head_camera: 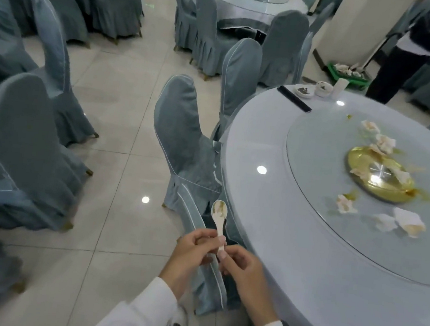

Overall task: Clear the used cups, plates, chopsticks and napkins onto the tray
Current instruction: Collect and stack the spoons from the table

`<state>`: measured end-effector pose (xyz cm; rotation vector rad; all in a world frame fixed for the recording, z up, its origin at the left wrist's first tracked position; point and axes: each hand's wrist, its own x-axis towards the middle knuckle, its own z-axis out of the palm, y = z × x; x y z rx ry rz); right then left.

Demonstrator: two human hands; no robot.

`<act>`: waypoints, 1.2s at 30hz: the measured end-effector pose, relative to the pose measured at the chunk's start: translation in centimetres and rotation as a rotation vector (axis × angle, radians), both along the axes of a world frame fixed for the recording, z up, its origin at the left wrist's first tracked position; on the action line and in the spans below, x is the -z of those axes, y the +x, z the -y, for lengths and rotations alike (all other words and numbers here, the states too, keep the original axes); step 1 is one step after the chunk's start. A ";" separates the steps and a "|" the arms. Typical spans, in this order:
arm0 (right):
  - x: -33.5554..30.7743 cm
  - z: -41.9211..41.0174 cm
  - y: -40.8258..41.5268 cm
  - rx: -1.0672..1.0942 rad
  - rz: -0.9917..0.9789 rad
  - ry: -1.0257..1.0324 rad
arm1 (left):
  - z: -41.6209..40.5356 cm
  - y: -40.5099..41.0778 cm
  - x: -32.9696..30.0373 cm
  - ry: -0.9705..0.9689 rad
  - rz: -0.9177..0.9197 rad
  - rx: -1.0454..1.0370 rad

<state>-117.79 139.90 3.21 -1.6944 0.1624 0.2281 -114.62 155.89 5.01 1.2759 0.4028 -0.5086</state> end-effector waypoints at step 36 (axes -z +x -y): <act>1.7 -28.2 44.3 0.310 0.019 -0.044 | -28.9 45.1 0.8 0.034 0.013 0.270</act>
